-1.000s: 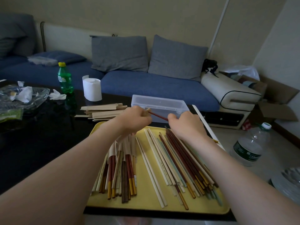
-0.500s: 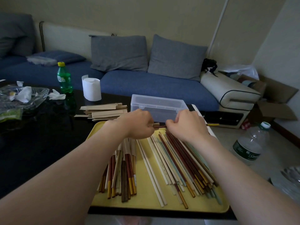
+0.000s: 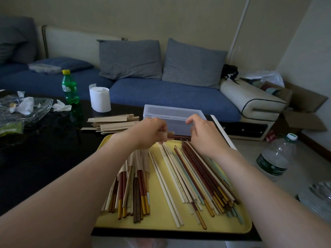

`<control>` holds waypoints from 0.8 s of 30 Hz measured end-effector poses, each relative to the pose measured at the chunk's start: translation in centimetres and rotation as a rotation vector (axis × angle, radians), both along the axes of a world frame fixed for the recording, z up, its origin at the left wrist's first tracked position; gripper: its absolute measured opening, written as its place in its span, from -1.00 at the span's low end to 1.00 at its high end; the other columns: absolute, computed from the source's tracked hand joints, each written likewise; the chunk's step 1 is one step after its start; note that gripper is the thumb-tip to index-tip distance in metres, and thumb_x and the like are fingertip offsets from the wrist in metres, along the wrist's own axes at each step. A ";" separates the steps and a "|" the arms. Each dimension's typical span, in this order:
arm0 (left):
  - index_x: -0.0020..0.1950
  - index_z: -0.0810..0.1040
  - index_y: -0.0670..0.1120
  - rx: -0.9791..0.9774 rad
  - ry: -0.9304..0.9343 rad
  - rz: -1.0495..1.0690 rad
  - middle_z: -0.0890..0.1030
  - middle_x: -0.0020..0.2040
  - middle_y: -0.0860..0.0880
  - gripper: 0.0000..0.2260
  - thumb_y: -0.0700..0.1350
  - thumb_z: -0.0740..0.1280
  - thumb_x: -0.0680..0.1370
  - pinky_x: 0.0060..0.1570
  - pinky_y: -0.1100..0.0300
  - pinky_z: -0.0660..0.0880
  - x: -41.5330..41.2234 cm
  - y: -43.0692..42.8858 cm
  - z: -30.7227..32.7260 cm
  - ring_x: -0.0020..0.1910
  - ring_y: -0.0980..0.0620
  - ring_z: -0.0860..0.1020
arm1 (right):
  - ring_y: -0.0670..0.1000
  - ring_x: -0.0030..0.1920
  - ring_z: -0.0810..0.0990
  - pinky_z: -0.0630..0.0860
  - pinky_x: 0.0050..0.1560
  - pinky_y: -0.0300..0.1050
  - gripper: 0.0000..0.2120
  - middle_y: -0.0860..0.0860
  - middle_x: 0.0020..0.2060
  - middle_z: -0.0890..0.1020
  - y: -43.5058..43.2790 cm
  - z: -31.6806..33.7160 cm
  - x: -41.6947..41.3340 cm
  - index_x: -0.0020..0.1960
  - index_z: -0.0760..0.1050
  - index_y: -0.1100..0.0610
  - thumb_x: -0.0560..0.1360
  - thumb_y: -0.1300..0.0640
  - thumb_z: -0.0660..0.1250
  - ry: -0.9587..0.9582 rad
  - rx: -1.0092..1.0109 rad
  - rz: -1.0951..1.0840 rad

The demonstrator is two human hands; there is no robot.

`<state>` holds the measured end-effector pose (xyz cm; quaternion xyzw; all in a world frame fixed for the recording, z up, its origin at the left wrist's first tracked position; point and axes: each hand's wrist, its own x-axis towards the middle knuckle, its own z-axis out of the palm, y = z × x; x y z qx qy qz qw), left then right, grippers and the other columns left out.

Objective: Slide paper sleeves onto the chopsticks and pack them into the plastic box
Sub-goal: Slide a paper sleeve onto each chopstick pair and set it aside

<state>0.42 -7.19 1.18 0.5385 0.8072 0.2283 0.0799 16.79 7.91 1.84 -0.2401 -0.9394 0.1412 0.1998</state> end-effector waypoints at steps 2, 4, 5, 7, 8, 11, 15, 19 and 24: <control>-0.01 0.50 0.14 0.007 0.004 0.002 0.54 0.05 0.10 -0.89 0.01 0.42 0.61 -0.05 0.22 0.44 -0.1 -0.1 -0.3 0.08 0.07 0.52 | 0.01 -0.16 0.61 0.55 -0.20 -0.01 -0.81 0.04 -0.05 0.62 0.4 -0.2 0.4 0.32 0.46 0.05 0.76 0.16 0.17 -0.104 0.041 -0.094; 0.02 0.53 0.14 0.016 0.005 -0.009 0.54 0.05 0.10 -0.91 0.03 0.43 0.61 -0.04 0.21 0.46 0.1 -0.1 -0.4 0.08 0.08 0.51 | -0.03 -0.17 0.57 0.49 -0.24 -0.05 -0.89 0.02 -0.09 0.58 0.2 -0.3 0.5 0.23 0.44 0.03 0.78 0.10 0.15 -0.159 -0.006 -0.091; 0.04 0.55 0.14 0.018 0.014 -0.019 0.54 0.05 0.10 -0.92 0.04 0.43 0.61 -0.02 0.20 0.47 0.2 0.0 -0.4 0.07 0.09 0.52 | -0.07 -0.17 0.55 0.44 -0.26 -0.12 -0.90 -0.01 -0.12 0.56 0.0 -0.4 0.5 0.20 0.43 0.01 0.78 0.09 0.14 -0.162 -0.039 -0.058; 0.07 0.59 0.12 0.015 0.030 -0.049 0.56 0.02 0.12 -0.92 0.04 0.44 0.61 -0.02 0.20 0.46 0.7 0.3 -0.1 0.04 0.11 0.53 | -0.10 -0.15 0.56 0.43 -0.25 -0.17 -0.90 -0.05 -0.11 0.56 -0.7 -0.5 0.2 0.22 0.42 -0.02 0.79 0.06 0.13 -0.152 -0.092 0.006; 0.07 0.61 0.12 0.010 0.029 -0.069 0.57 0.00 0.14 -0.93 0.04 0.44 0.61 -0.04 0.21 0.44 1.0 0.4 0.1 0.02 0.13 0.53 | -0.07 -0.11 0.59 0.48 -0.21 -0.14 -0.87 -0.02 -0.07 0.59 -1.0 -0.6 0.0 0.26 0.42 -0.03 0.79 0.06 0.12 -0.143 -0.111 0.023; 0.05 0.62 0.16 -0.022 0.000 -0.134 0.62 -0.04 0.16 -0.95 0.03 0.44 0.61 -0.03 0.23 0.44 1.7 0.5 0.7 -0.03 0.20 0.55 | 0.00 -0.05 0.61 0.51 -0.16 -0.09 -0.73 0.03 -0.04 0.62 -1.7 -0.6 -0.5 0.44 0.37 -0.01 0.78 0.16 0.13 -0.104 -0.139 0.040; 0.15 0.63 0.15 -0.043 -0.022 -0.148 0.65 0.06 0.16 -0.86 0.05 0.45 0.60 0.21 0.08 0.52 2.2 0.5 0.9 0.09 0.18 0.57 | -0.02 -0.06 0.55 0.40 -0.23 -0.18 -0.62 0.03 -0.06 0.59 -2.1 -0.2 -0.6 0.53 0.29 0.03 0.75 0.28 0.14 -0.045 -0.238 0.031; 0.39 0.42 0.18 0.154 0.224 0.137 0.39 0.38 0.06 -0.42 0.28 0.49 0.44 0.48 -0.14 0.18 2.8 0.8 0.8 0.43 -0.07 0.28 | -0.03 -0.13 0.58 0.42 -0.25 -0.17 -0.59 0.06 -0.02 0.59 -2.2 0.0 -0.9 0.50 0.34 0.05 0.69 0.30 0.21 0.007 -0.379 -0.058; 0.33 0.28 0.04 0.505 -0.263 0.450 0.20 0.29 -0.02 -0.40 0.13 0.56 0.48 0.27 0.04 0.39 3.2 1.3 1.5 0.25 -0.02 0.29 | 0.06 0.05 0.66 0.64 0.05 -0.01 -0.56 0.04 0.04 0.59 -2.2 0.1 -1.6 0.48 0.37 0.01 0.67 0.31 0.29 0.067 -0.556 -0.168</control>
